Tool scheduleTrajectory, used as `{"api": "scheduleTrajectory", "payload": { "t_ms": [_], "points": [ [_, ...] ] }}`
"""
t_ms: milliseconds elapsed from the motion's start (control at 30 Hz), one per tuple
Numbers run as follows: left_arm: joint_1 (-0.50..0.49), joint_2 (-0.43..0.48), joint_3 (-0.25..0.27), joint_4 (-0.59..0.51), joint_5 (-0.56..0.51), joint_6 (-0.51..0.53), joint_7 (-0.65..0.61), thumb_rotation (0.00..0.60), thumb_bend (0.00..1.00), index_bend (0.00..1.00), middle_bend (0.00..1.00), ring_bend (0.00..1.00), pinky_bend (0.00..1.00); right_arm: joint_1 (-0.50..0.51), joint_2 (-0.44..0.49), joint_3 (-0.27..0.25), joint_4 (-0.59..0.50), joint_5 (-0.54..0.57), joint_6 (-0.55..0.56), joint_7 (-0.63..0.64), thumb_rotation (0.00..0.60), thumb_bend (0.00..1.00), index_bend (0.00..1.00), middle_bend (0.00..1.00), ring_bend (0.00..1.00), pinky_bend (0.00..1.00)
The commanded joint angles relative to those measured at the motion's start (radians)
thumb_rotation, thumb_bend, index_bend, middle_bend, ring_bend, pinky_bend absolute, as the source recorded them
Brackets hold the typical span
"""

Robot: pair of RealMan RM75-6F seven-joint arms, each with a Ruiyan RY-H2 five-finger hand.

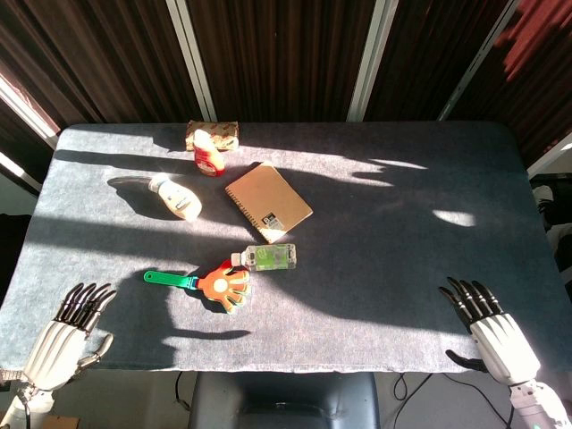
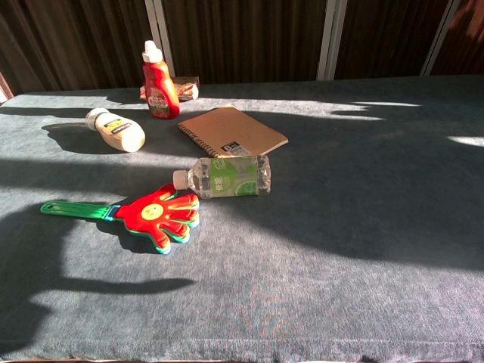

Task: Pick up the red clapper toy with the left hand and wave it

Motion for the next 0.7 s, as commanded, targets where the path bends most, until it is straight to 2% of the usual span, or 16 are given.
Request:
{"api": "scheduleTrajectory", "payload": {
  "t_ms": [33,200,300,533,700],
  "points": [
    [-0.004,0.0,0.003,-0.003,0.003,-0.005,-0.014,0.6,0.41,0.02,0.06,0.0,0.0,0.0,0.0,-0.001,-0.001,-0.002,0.0,0.002,0.6,0.08,0.0,0.0,0.0,0.0],
    [-0.038,-0.014,0.005,0.014,0.015,-0.047,-0.055,0.6,0.4,0.04,0.06,0.0,0.0,-0.002,0.001,-0.001,-0.002,-0.002,0.004,0.003,0.6,0.08,0.0,0.0,0.0,0.0],
    [-0.096,-0.025,-0.001,0.022,0.001,-0.139,-0.109,0.6,0.4,0.06,0.05,0.0,0.0,-0.001,0.001,-0.001,-0.002,0.002,-0.001,0.002,0.6,0.08,0.0,0.0,0.0,0.0],
    [-0.27,-0.067,-0.055,0.047,-0.088,-0.421,-0.198,0.6,0.4,0.12,0.03,0.0,0.0,0.009,-0.003,-0.001,-0.002,0.007,-0.025,0.001,0.6,0.08,0.0,0.0,0.0,0.0],
    [-0.348,-0.13,-0.084,0.088,-0.133,-0.536,-0.205,0.6,0.4,0.19,0.03,0.0,0.0,0.015,-0.009,-0.001,-0.004,0.019,-0.047,-0.01,0.6,0.08,0.0,0.0,0.0,0.0]
  ]
}}
